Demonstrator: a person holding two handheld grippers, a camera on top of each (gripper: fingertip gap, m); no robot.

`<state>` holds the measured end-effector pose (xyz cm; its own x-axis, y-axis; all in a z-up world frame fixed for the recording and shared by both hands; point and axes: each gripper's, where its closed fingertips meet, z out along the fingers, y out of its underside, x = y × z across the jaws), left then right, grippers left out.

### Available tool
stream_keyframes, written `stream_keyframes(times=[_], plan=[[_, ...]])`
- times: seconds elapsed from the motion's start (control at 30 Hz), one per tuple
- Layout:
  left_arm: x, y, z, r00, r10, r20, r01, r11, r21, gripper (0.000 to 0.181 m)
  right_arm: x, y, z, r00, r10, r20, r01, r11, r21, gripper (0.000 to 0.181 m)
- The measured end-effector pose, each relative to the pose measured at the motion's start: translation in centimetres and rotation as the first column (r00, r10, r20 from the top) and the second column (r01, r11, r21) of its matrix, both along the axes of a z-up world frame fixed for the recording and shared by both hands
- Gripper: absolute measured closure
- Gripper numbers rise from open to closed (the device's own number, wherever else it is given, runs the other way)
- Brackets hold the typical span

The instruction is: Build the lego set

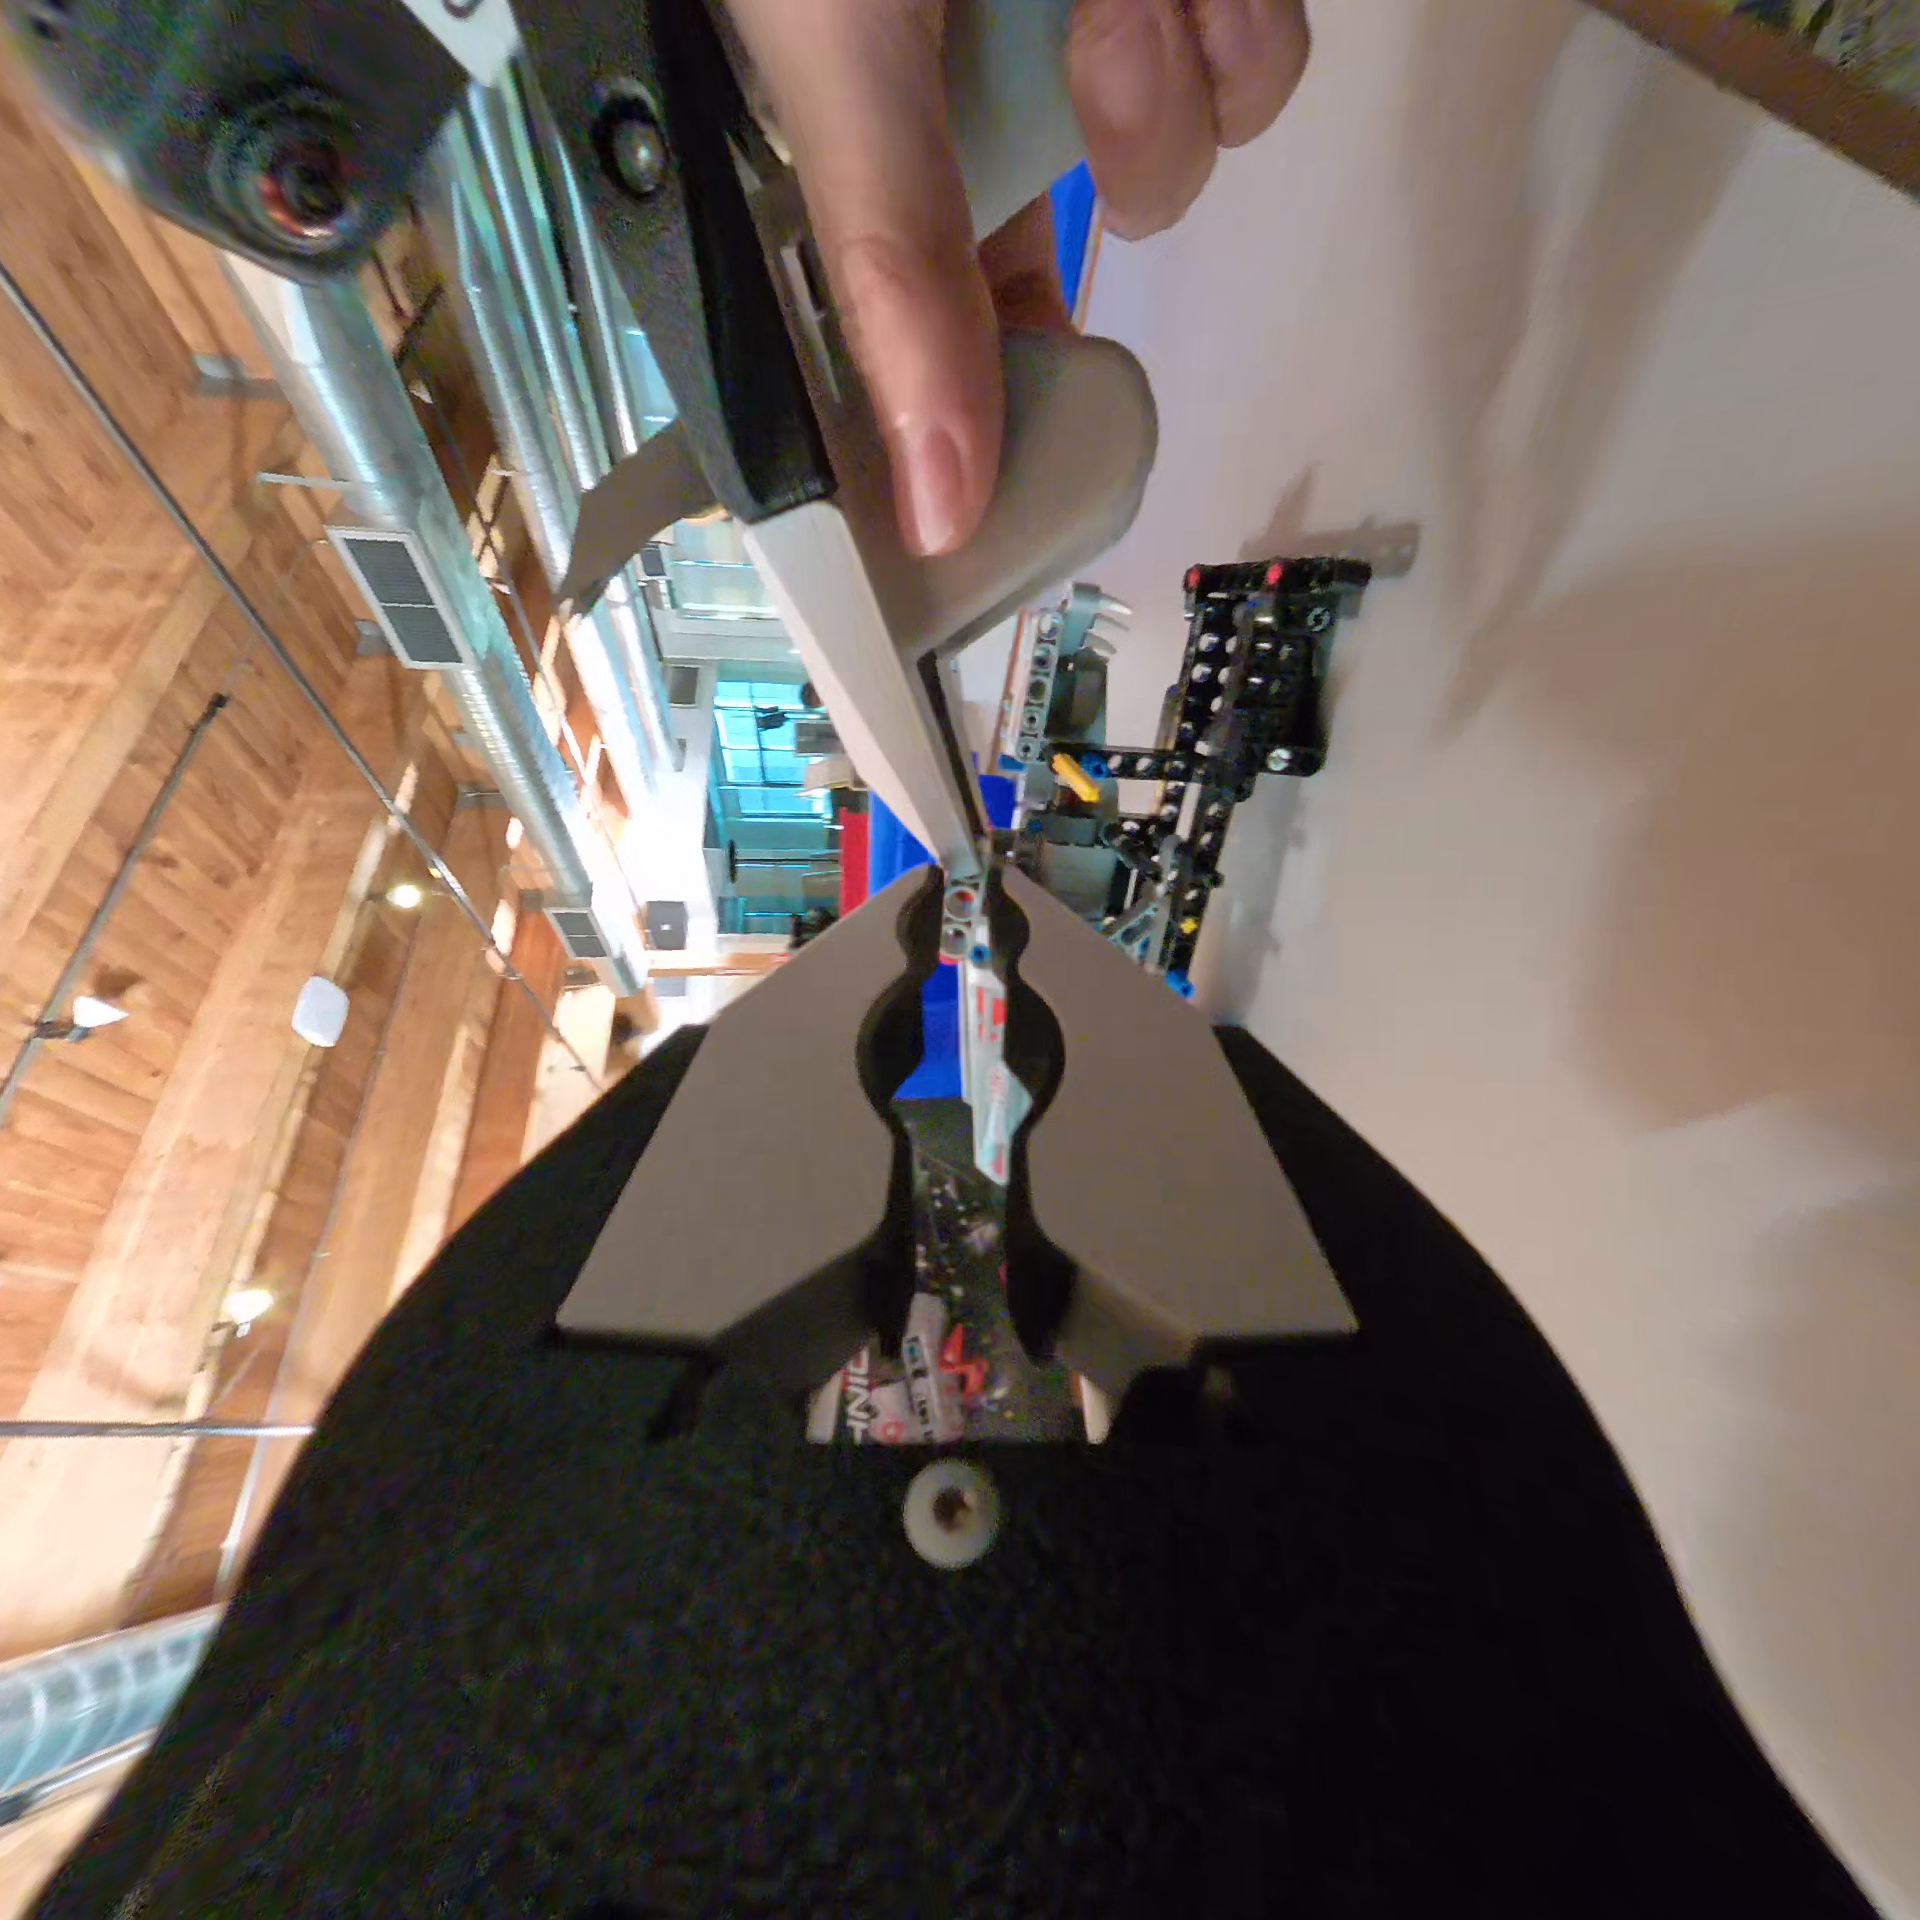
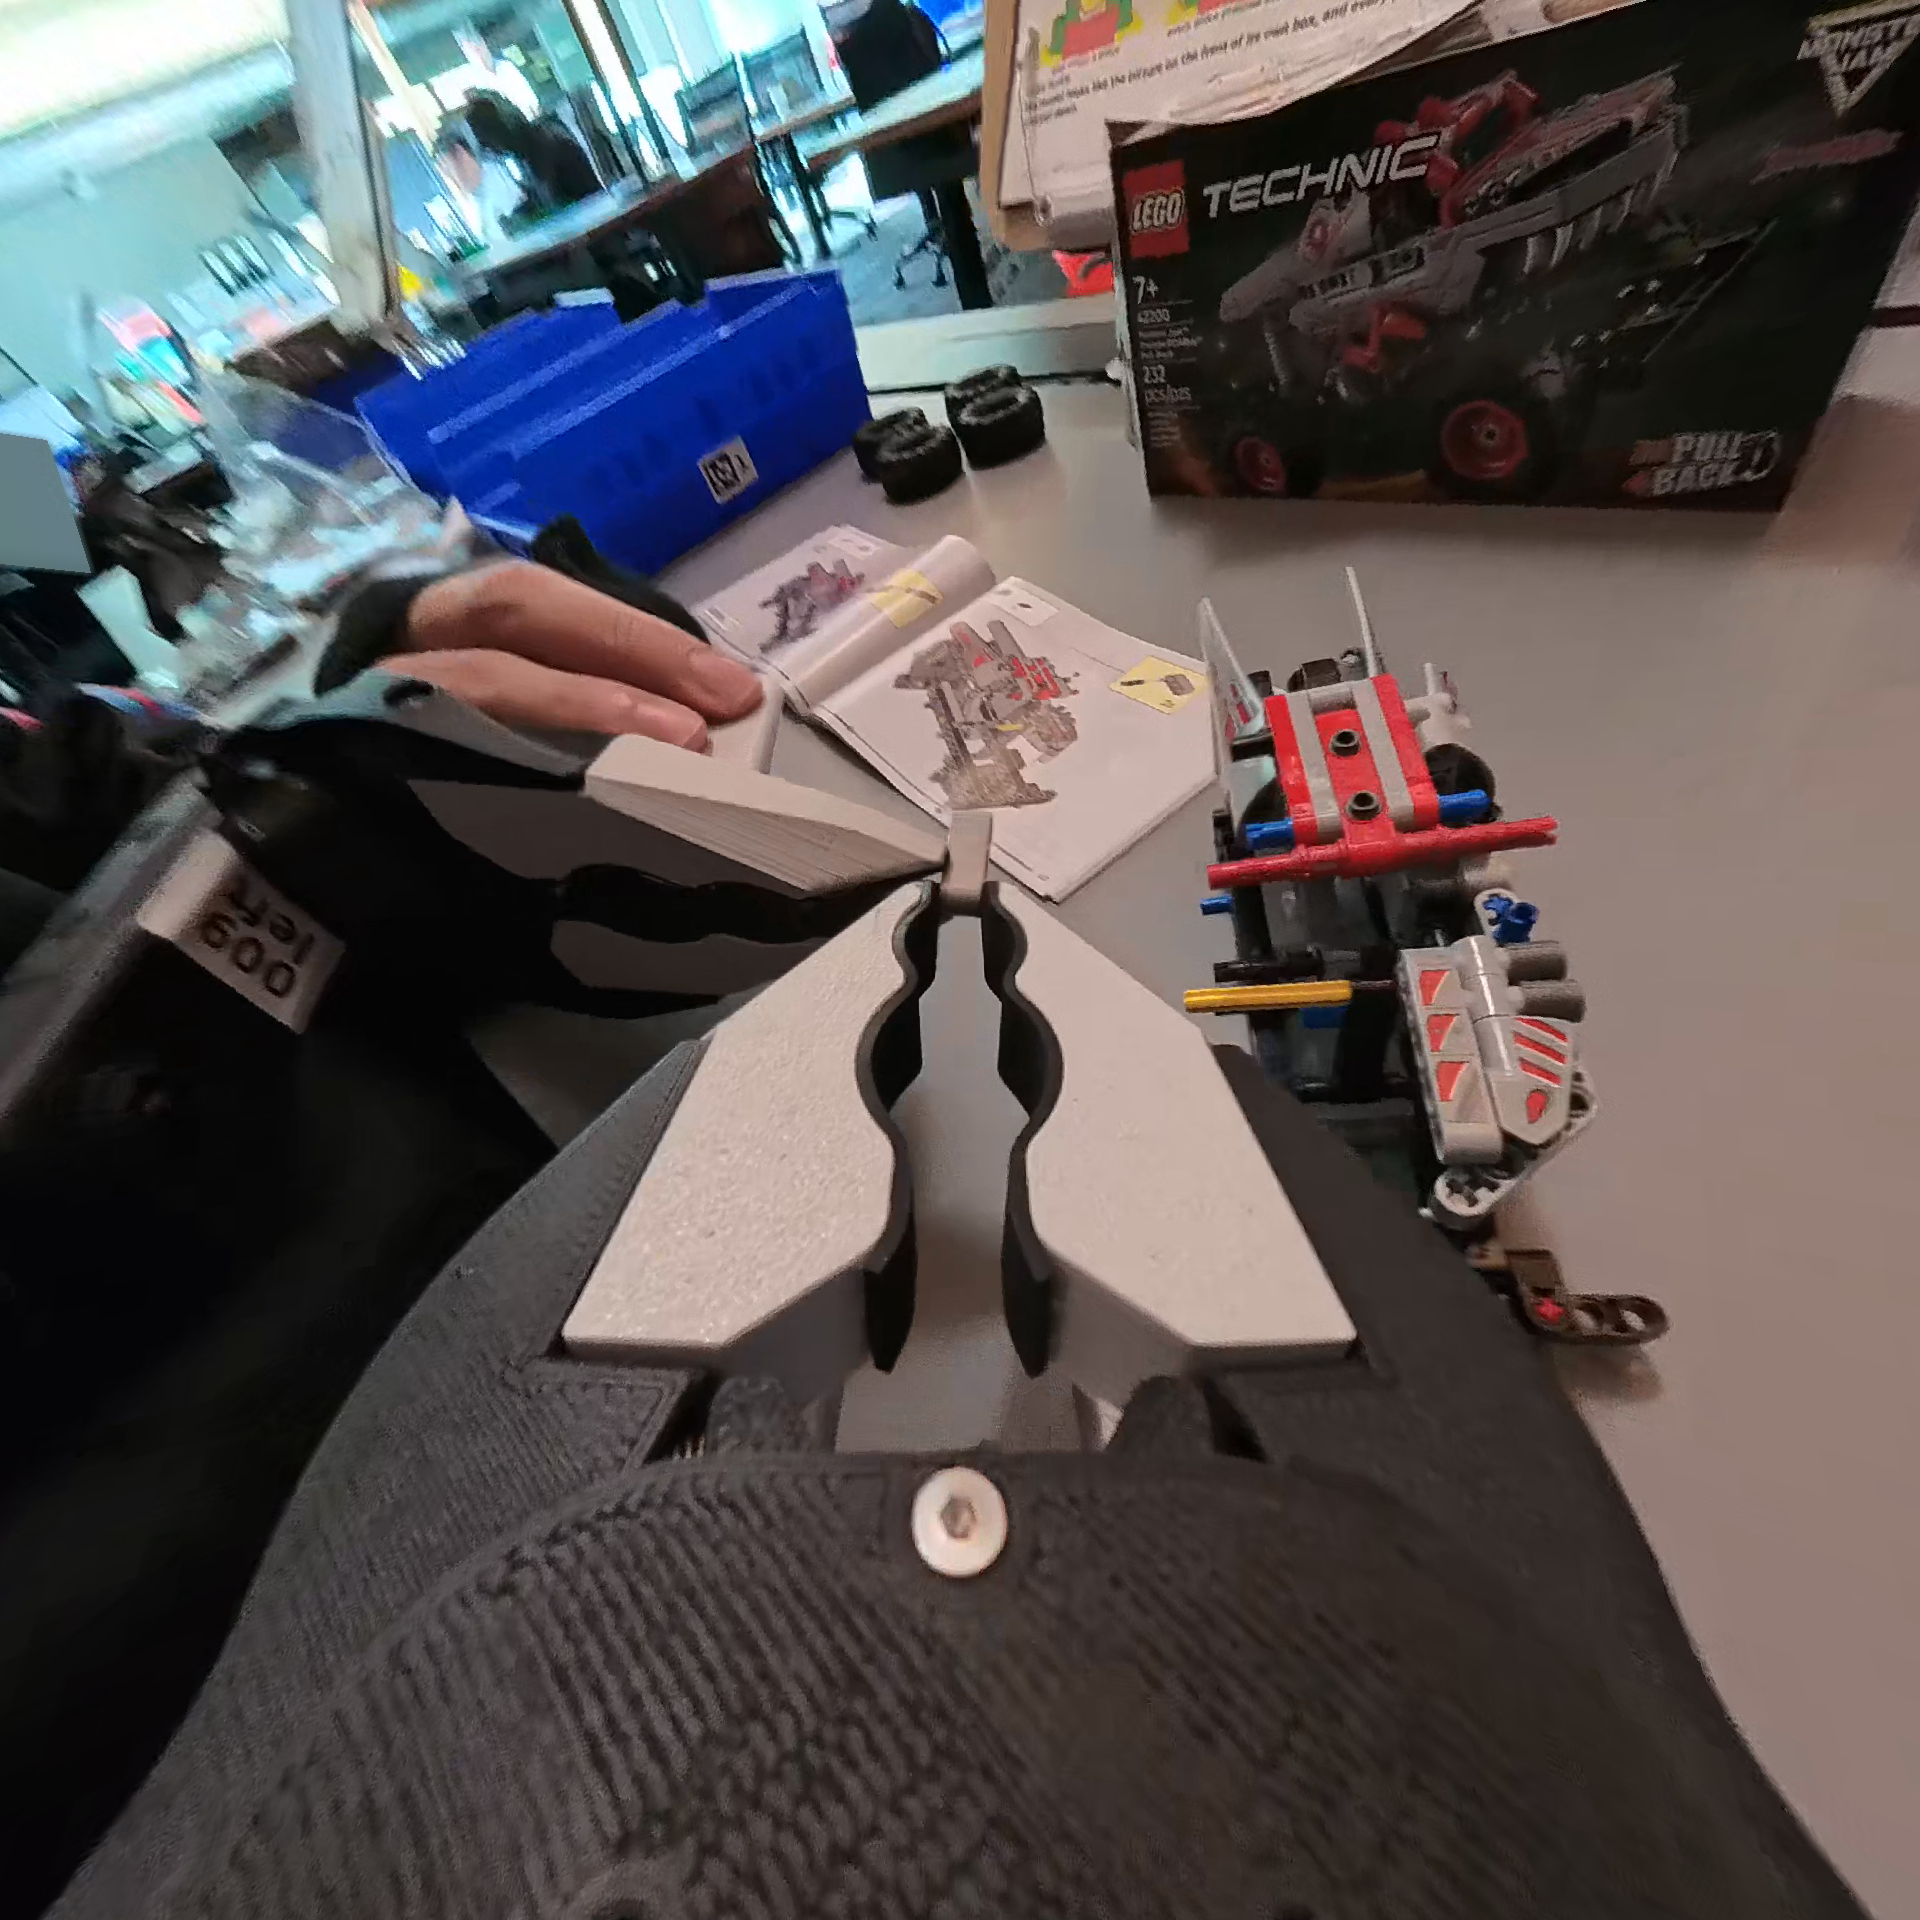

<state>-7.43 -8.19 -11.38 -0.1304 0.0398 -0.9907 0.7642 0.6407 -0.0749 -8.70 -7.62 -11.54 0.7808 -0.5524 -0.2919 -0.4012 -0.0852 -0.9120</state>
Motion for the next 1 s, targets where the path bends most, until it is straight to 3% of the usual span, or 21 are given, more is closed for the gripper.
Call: stream_keyframes(times=[0.13, 0.3, 1.0], plan=[[0.13, 0.08, -0.41, 0.999, -0.01, -0.051, 0.011, 1.0, 0.02, 0.176, -0.07, 0.0, -0.58, 0.998, 0.0, 0.059, 0.008, 0.991, -0.134, 0.175], [0.22, -0.19, -0.64, 0.998, -0.027, -0.055, 0.029, 0.999, 0.026, 0.177, -0.11, -0.16, -0.7, 0.995, 0.007, 0.097, 0.012, 0.98, -0.198, 0.175], [-0.05, -0.15, -0.54, 0.999, -0.033, -0.028, 0.034, 0.999, 0.026, 0.177, -0.52, -0.34, -0.66, 0.992, 0.041, 0.117, -0.015, 0.977, -0.215, 0.175]])
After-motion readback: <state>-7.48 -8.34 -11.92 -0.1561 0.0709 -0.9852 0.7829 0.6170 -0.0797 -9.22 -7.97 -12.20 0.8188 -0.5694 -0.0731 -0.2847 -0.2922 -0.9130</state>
